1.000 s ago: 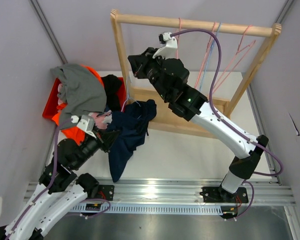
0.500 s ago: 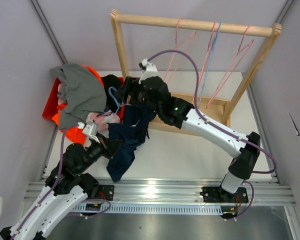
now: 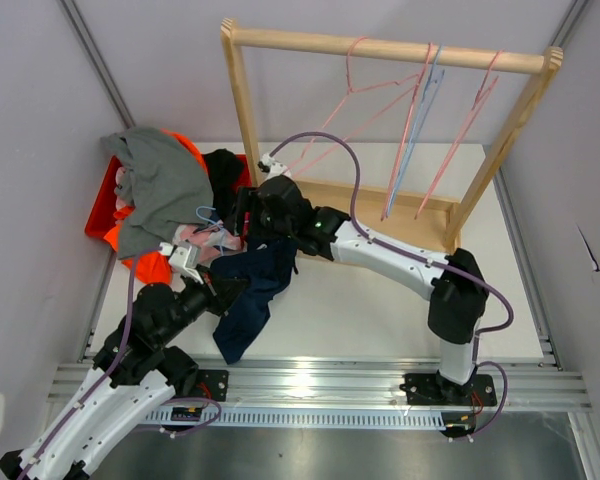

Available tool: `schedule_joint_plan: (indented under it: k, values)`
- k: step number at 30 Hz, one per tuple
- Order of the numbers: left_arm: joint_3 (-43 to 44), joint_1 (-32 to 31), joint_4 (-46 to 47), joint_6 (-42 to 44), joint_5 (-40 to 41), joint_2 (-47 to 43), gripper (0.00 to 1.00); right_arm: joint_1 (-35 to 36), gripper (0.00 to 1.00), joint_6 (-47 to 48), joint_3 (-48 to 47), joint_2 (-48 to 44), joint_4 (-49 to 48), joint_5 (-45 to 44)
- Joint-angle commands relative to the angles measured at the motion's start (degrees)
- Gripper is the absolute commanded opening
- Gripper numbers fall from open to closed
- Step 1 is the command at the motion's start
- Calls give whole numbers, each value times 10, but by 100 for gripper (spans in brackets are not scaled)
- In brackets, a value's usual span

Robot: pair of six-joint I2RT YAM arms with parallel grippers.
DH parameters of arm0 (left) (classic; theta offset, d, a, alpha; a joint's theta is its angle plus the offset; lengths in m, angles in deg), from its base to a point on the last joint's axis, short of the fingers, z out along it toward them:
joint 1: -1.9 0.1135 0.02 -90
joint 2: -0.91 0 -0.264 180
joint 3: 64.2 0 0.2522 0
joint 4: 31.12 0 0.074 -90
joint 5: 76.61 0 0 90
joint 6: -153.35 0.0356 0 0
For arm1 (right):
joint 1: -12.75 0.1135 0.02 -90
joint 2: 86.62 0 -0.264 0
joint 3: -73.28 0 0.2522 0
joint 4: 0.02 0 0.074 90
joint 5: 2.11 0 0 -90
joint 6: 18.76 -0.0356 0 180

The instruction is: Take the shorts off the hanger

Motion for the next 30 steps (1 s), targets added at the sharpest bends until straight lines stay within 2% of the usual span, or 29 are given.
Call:
schedule_joint_plan:
  k: [1,4,16,23,26,30]
  values:
    - [14,-6,21,-9,10,4,0,12,71,-23,-8,36,-23,34]
    - [14,-5,16,-12,30,1,0,21,70,-29,-25,67,-24,50]
    - [11,-7,18,-10,26,-9,0,26,69,-32,-98,170,-38,75]
    - [10,-10,22,-9,24,-11,0,26,65,-47,-165,235,-47,89]
    - [9,-11,22,-9,25,-14,0,26,55,-56,-186,254,-48,95]
    - [6,-19,22,-10,31,-18,0,25,31,-53,-187,256,-48,91]
